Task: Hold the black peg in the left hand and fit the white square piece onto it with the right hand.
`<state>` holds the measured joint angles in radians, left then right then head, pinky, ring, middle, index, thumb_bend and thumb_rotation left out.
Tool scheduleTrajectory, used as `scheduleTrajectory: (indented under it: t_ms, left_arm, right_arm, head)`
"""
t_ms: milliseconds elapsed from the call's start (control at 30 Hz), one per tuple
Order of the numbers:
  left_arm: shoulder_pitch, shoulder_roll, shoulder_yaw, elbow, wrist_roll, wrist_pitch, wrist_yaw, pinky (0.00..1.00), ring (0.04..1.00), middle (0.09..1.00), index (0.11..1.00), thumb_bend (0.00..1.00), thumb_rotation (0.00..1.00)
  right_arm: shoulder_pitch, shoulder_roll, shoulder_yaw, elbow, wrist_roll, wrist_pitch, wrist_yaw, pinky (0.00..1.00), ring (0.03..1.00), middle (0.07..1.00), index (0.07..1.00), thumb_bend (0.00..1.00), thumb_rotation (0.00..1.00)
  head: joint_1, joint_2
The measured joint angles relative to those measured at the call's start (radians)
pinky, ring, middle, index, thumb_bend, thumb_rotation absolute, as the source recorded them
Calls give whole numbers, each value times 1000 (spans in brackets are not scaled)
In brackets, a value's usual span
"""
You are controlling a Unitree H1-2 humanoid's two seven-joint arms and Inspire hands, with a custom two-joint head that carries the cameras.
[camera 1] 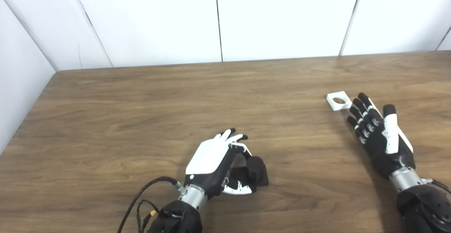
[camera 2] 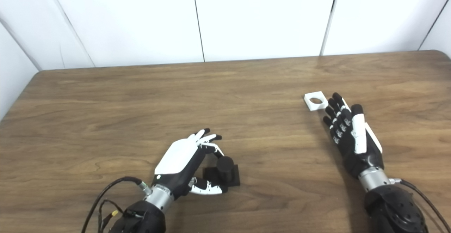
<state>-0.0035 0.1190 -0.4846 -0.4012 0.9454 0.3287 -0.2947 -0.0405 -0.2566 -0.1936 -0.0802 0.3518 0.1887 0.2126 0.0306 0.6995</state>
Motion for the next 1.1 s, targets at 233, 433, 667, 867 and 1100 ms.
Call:
scheduleTrajectory:
  t_ms: [233,433,667,867,1100]
  left_arm:
    - [0,-5,4,0,6,0,0,998,996,900,489,524,63]
    - [4,-16,8,3,23,0,6,1000,998,902,489,524,61]
    - [4,-26,10,7,39,0,9,999,997,901,489,524,62]
    - [5,-34,10,13,39,-2,12,1000,1000,903,489,524,61]
    - [6,-37,14,14,41,-3,16,998,998,902,489,524,60]
  right_arm:
    - [-18,-70,33,-1,-114,3,-14,964,975,970,933,769,618]
    - [-84,-184,92,-22,-325,45,-31,860,916,918,855,835,454]
    - [-217,-257,144,41,-426,55,-13,942,947,921,830,839,343]
    - [-316,-323,246,124,-585,39,-1,919,945,925,812,849,361]
    - [-402,-365,324,188,-703,32,37,865,954,931,762,873,279]
  head:
    - [14,2]
    - [15,0]
    - [18,-3]
    - [14,-6]
    - [6,-9]
